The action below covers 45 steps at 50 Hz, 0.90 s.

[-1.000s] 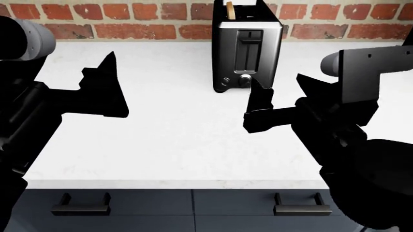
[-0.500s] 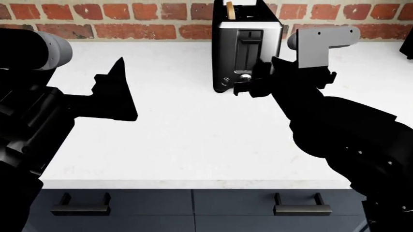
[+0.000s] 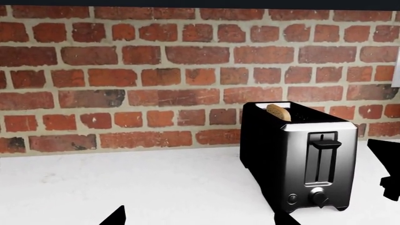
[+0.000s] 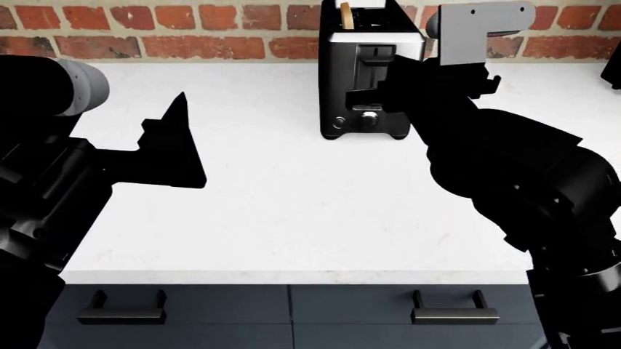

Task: Push down the lever of the toaster to turn it on.

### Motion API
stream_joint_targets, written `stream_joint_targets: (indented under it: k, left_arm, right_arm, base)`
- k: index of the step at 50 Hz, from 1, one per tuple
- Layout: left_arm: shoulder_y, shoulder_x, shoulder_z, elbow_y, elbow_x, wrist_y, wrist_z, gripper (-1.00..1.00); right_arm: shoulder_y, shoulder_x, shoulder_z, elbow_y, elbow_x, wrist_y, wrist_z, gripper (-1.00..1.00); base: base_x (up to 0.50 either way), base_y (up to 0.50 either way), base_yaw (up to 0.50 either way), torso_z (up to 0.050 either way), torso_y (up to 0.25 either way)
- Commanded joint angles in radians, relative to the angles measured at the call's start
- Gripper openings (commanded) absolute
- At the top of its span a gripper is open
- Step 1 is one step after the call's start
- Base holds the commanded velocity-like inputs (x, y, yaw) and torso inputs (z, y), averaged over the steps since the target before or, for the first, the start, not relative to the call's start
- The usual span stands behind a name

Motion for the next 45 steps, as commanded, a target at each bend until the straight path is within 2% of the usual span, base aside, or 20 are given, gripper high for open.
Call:
stream_joint_targets:
  k: [1, 4, 10, 13, 16, 23, 31, 35, 38, 45]
  left_arm:
    - [0.041, 0.009, 0.005, -0.009, 0.053, 0.008, 0.023, 1.00]
    - [0.057, -0.018, -0.011, -0.001, 0.043, 0.019, 0.033, 1.00]
    - [0.010, -0.003, 0.000, -0.033, 0.019, -0.001, 0.027, 1.00]
    - [0.060, -0.009, -0.004, -0.023, 0.060, 0.015, 0.048, 1.00]
    - [0.055, -0.017, -0.008, -0.027, 0.051, 0.015, 0.049, 1.00]
    - [0.082, 0.014, 0.008, -0.040, 0.110, 0.019, 0.065, 1.00]
    - [0.103, -0.009, -0.006, -0.036, 0.112, 0.031, 0.082, 1.00]
    - [0.095, 0.021, 0.011, -0.057, 0.138, 0.023, 0.083, 1.00]
    - [0.076, -0.019, -0.013, -0.055, 0.080, 0.023, 0.084, 1.00]
    - [0.062, -0.002, -0.001, -0.064, 0.083, 0.014, 0.070, 1.00]
  right_arm:
    - [0.069, -0.071, -0.034, 0.235, -0.095, -0.106, -0.100, -1.00]
    - [0.069, -0.081, -0.038, 0.277, -0.110, -0.131, -0.118, -1.00]
    - [0.076, -0.102, -0.050, 0.339, -0.132, -0.167, -0.147, -1.00]
    - [0.082, -0.116, -0.055, 0.379, -0.150, -0.199, -0.167, -1.00]
    - [0.090, -0.124, -0.054, 0.412, -0.161, -0.225, -0.180, -1.00]
    - [0.116, -0.137, -0.051, 0.454, -0.176, -0.261, -0.199, -1.00]
    - [0.154, -0.161, -0.057, 0.514, -0.194, -0.285, -0.219, -1.00]
    - [0.171, -0.172, -0.059, 0.538, -0.198, -0.288, -0.222, -1.00]
    - [0.180, -0.191, -0.063, 0.587, -0.206, -0.304, -0.238, -1.00]
    - [0.194, -0.222, -0.063, 0.714, -0.224, -0.369, -0.289, -1.00]
  base:
    - [0.00, 0.00, 0.00, 0.000, 0.000]
    - [0.00, 0.00, 0.00, 0.000, 0.000]
    - [0.00, 0.00, 0.00, 0.000, 0.000]
    - [0.00, 0.00, 0.00, 0.000, 0.000]
    - [0.00, 0.00, 0.00, 0.000, 0.000]
    - [0.00, 0.00, 0.00, 0.000, 0.000]
    - [0.00, 0.00, 0.00, 0.000, 0.000]
    - [0.00, 0.00, 0.00, 0.000, 0.000]
    - [0.00, 0.00, 0.00, 0.000, 0.000]
    - [0.00, 0.00, 0.00, 0.000, 0.000]
